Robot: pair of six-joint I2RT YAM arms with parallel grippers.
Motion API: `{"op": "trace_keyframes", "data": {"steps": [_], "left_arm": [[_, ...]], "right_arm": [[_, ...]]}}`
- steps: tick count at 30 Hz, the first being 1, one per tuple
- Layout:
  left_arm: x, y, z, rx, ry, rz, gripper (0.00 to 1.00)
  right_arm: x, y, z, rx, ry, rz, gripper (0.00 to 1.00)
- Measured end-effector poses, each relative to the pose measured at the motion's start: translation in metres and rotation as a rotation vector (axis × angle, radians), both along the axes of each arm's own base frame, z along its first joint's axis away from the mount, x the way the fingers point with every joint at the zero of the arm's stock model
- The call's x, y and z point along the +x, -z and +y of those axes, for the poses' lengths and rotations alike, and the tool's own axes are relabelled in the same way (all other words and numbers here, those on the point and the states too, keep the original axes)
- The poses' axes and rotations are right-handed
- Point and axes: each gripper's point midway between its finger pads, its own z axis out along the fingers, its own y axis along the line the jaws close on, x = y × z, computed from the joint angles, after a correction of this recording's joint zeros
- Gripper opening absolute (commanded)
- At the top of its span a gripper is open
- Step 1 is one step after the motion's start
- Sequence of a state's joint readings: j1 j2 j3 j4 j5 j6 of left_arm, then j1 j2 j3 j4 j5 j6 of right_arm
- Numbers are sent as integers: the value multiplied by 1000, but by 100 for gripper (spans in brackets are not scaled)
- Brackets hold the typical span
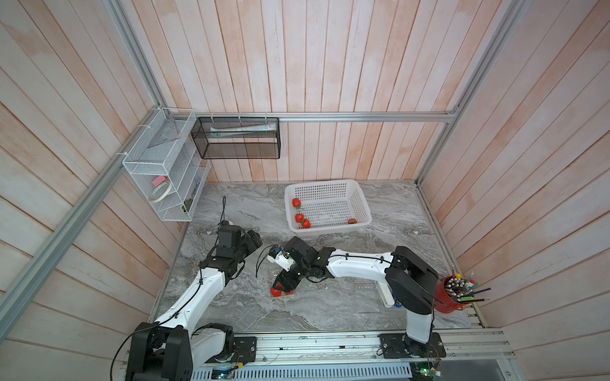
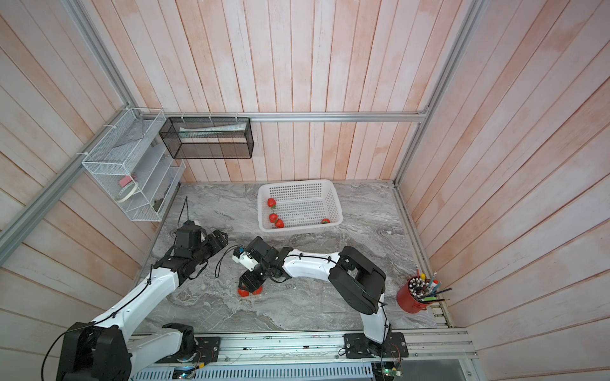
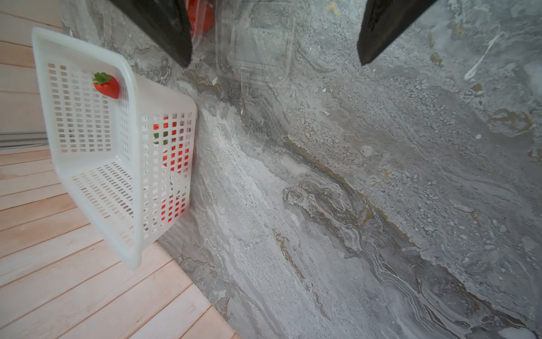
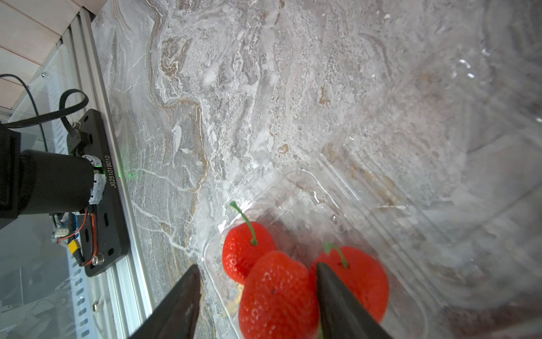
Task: Pack strawberries into containers
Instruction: Place the strawberry in the packing box, then adjust the strawberry in the packing box.
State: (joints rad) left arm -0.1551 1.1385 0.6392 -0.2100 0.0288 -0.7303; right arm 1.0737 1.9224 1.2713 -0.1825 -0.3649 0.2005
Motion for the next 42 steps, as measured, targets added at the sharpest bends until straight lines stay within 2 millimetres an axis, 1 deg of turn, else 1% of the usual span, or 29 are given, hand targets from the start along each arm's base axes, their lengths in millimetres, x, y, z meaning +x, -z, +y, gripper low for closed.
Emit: {"op": "trace_keyframes", "data": {"steps": [2,4,5,6,9,12,15,22,24,26,29,31,34,36,39,42], "left_arm": [[0,0,1,0,-2,0,90],[0,0,2,0,-4,0,90],[0,0,2,0,-4,0,90],[0,0,2,1,-5,0,90],[0,0,3,1,-7,1,90],[0,2,4,3,-10,3,90],[-1,4,6,3,-13,8,90],[-3,7,6,-6,-7,16,90],[-3,7,6,-6,-8,17,90],[-3,8,6,-6,-9,19,90],[-3,9,7,-4,-8,21,90],[-3,9,8,-2,-11,23,90],[-3,11,9,0,-14,27,90],[-2,12,9,-2,-11,28,90],[-2,14,8,-6,-9,27,90],[-3,18,7,-9,-4,37,90]], "right_arm": [[1,-4,2,9,-1,-5,45],[2,-9,5,22,-4,-8,28],[1,-12,6,29,-11,-10,23],[0,-16,7,38,-12,-5,20],[-2,-22,9,58,-25,5,19],[-4,-22,9,54,-30,14,26],[-6,-22,5,43,-32,18,27],[-16,-40,-13,37,-44,9,18],[-16,-38,-13,32,-47,9,16],[-18,-31,-13,14,-58,25,14],[-23,-17,-7,-14,-96,52,8],[-29,-11,-3,-32,-128,61,8],[-41,-11,5,-31,-174,76,8],[-45,-13,13,-19,-201,79,8],[-43,-12,30,-3,-220,78,7],[-38,-1,39,-12,-219,79,7]]}}
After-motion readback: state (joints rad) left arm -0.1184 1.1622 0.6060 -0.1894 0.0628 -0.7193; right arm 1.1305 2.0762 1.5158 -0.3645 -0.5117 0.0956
